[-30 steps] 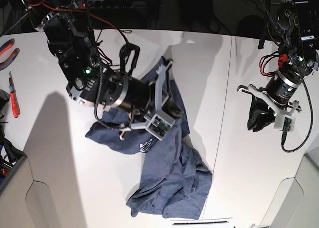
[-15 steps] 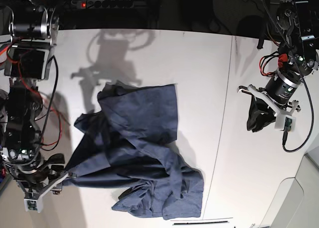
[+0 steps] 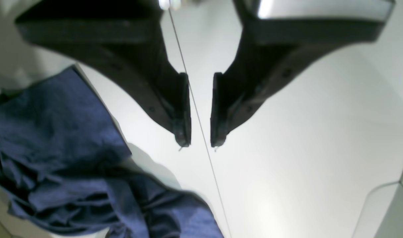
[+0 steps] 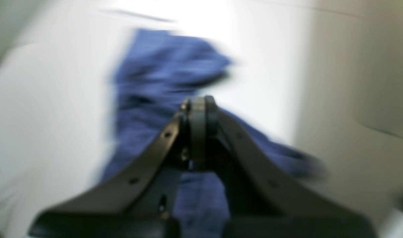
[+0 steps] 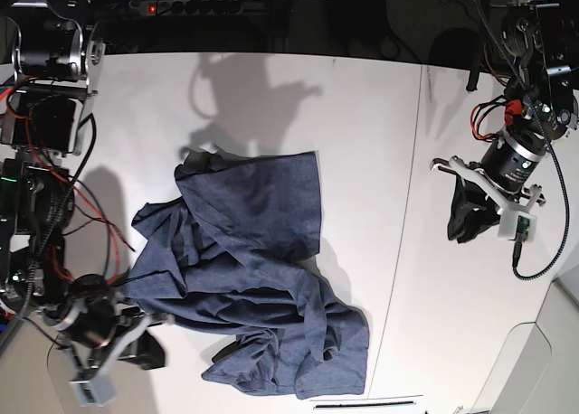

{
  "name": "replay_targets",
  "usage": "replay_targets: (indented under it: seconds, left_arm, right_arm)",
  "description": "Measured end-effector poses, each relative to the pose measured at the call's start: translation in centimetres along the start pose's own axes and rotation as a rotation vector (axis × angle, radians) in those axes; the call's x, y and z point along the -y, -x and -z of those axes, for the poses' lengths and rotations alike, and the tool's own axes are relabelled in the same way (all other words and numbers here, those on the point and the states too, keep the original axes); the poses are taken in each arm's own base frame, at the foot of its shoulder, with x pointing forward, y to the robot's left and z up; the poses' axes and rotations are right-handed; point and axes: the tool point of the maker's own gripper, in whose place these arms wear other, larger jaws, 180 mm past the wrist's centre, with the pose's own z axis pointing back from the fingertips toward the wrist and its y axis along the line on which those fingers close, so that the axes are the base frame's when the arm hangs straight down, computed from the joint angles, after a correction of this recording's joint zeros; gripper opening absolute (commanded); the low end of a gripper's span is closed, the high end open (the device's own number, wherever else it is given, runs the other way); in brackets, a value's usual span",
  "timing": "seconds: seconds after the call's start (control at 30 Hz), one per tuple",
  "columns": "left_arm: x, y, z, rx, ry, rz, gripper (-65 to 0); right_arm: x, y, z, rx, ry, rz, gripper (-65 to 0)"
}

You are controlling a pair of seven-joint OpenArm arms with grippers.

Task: Layout the t-shirt on the table in an organized manner, then fold the t-shirt properly
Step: 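Lift the shirt with the right gripper and drag it across the table, then reach the left gripper to the shirt hem and grasp it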

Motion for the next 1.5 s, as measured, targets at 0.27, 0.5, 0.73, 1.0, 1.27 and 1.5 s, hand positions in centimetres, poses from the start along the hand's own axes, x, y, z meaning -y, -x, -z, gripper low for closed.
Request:
replay_targets:
  seconds: [0.27, 0.5, 0.73, 1.0, 1.27, 1.5]
  left_arm:
    - [-0.2, -0.6, 0.2, 0.015, -0.005, 0.002, -51.2]
    - [-0.5, 0.4, 0.6, -0.009, -0.009, -0.018, -51.2]
    - [-0.8, 1.2, 0.9, -0.023, -0.010, -0.048, -51.2]
    - [-1.0, 0.2, 1.3, 0.000, -0.012, -0.044, -51.2]
    - [-2.8, 0.2, 3.9, -0.032, -0.005, -0.035, -51.2]
    - [0.8, -1.8, 10.0, -0.051, 0.132, 0.036, -43.0]
  right_arm:
    - [-7.7, 10.1, 3.2, -0.191, -0.077, -0.009, -65.0]
    - [-8.0, 17.4, 4.0, -0.338, 0.027, -0.134, -30.6]
    - [-8.0, 22.9, 4.9, -0.457, 0.006, -0.103, -36.6]
    - [-9.0, 25.5, 3.2, -0.652, -0.054, -0.116, -65.0]
    - [-5.9, 28.0, -3.8, -0.870, -0.084, -0.182, -65.0]
    - [-4.6, 31.0, -8.5, -0.934, -0.082, -0.189, -65.0]
